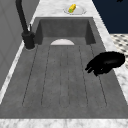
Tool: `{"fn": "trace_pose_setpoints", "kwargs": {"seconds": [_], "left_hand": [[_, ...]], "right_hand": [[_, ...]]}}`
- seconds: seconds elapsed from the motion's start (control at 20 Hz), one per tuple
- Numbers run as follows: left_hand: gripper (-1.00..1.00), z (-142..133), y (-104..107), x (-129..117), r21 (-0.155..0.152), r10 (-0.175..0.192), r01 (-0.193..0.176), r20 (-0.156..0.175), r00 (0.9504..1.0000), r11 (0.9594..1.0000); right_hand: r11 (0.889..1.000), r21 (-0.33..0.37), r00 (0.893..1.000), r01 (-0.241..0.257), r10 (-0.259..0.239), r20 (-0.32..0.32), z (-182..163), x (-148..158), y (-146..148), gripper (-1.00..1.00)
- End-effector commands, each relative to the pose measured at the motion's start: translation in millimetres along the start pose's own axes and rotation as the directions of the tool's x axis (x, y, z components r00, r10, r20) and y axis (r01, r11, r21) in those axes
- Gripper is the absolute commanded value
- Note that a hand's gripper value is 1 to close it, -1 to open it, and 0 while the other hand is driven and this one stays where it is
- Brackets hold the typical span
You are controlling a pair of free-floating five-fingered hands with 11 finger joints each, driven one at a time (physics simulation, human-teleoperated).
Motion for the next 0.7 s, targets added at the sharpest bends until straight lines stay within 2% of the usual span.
{"fn": "trace_pose_setpoints", "kwargs": {"seconds": [0.0,0.05,0.15,0.2,0.25,0.4,0.6,0.65], "left_hand": [[0.0,0.0,0.0,0.0,0.0,0.0,0.0,0.0,1.0,1.0],[0.0,0.0,0.0,0.0,0.0,0.0,0.0,0.0,1.0,1.0],[0.0,0.0,0.0,0.0,0.0,0.0,0.0,0.0,1.0,1.0],[-1.0,0.0,0.0,-0.1,0.0,0.0,0.0,0.0,1.0,1.0],[-1.0,1.2,1.0,-0.9,0.01,-0.003,0.003,-0.002,1.0,0.9999],[-1.0,5.3,8.7,-4.0,0.016,-0.026,0.026,-0.003,0.9997,0.9995],[-1.0,7.7,19.9,-6.3,0.022,-0.035,0.035,0.002,0.9994,0.9991],[-1.0,6.9,18.5,-4.4,0.005,-0.021,0.021,0.002,0.9998,0.9998]], "right_hand": [[1.0,0.027,1.0,0.015,-0.015,0.008,3.6,10.1,-6.3,-1.0],[1.0,0.03,1.0,-0.001,0.001,0.008,0.4,10.8,-6.0,-1.0],[1.0,0.002,1.0,0.007,-0.007,0.01,-0.2,8.8,-5.2,-1.0],[1.0,0.002,1.0,0.01,-0.01,0.016,0.7,10.4,-5.1,0.0],[1.0,-0.005,1.0,0.001,-0.001,0.022,0.6,11.4,-6.0,0.0],[1.0,-0.013,1.0,0.01,-0.01,0.023,0.2,13.3,-7.1,0.0],[1.0,-0.018,1.0,0.016,-0.016,0.023,0.2,13.8,-7.0,0.0],[1.0,-0.019,1.0,0.017,-0.017,0.023,0.2,13.8,-7.0,0.0]]}}
